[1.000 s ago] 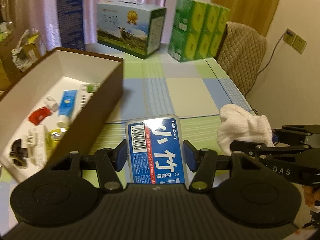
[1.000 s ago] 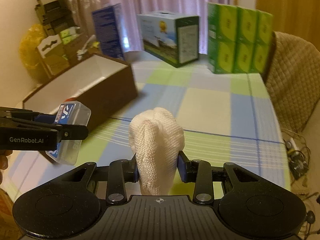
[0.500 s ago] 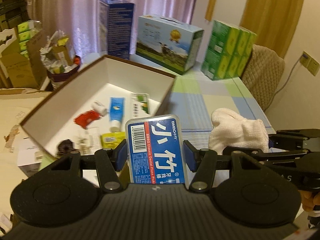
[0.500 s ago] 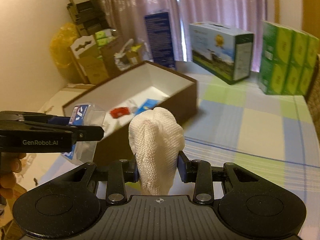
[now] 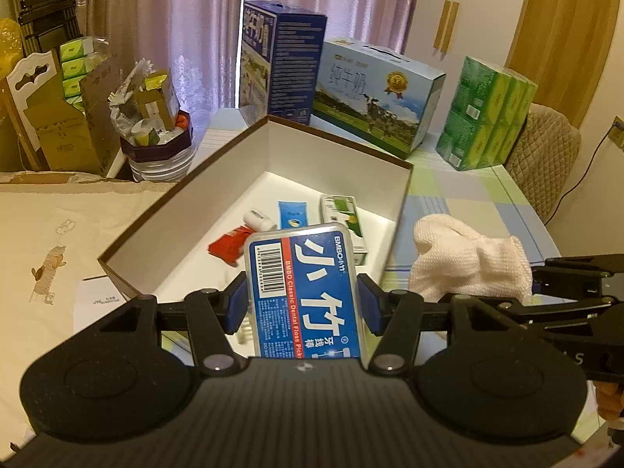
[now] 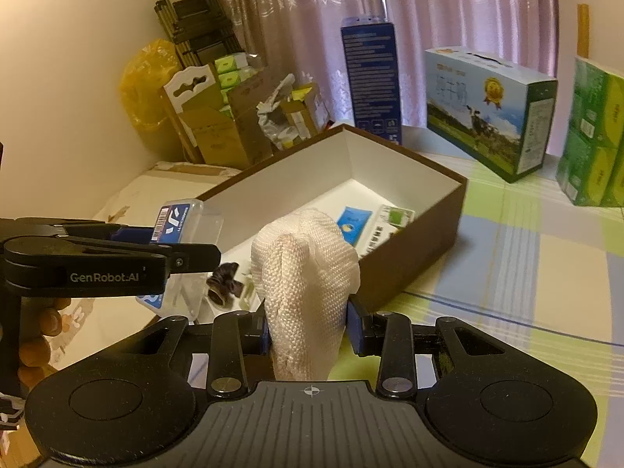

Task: Organize objects
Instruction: 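Lift and carry the white cloth and toothpaste box over the brown box, then lower the cloth and toothpaste box into the brown box and open both tools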

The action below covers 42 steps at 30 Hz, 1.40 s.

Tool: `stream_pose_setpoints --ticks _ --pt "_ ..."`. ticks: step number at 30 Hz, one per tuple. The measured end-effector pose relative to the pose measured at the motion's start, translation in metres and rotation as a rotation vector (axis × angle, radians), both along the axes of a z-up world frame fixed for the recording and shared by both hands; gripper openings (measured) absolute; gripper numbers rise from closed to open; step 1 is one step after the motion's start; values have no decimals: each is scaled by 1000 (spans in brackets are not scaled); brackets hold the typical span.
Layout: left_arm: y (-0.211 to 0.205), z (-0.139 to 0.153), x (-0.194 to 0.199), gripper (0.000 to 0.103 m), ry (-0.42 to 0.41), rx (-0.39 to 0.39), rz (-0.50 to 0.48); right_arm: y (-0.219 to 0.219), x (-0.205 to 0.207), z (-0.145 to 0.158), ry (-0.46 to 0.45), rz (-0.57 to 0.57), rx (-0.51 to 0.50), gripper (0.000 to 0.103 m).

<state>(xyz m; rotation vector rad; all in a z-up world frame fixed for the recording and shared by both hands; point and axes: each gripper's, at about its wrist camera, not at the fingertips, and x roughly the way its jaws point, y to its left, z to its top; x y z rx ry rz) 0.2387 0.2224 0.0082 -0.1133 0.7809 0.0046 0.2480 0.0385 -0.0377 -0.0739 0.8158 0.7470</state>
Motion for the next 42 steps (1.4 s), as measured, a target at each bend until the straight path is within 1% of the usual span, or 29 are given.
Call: stream_pose_setpoints --ticks 10,16,21,34,42 --pt "31 -12 38 53 21 42 -8 44 26 -8 -2 -17 -25 33" --pt "45 -19 67 53 29 64 -12 66 51 -15 -3 -35 -46 33" --pt "50 -27 95 53 43 88 -34 80 76 -22 2 -59 -67 33" --pt "52 -61 170 53 110 113 -100 98 142 -55 51 -128 -136 33" --pt "45 -77 214 53 130 125 -140 98 175 -70 77 -182 -157 33"
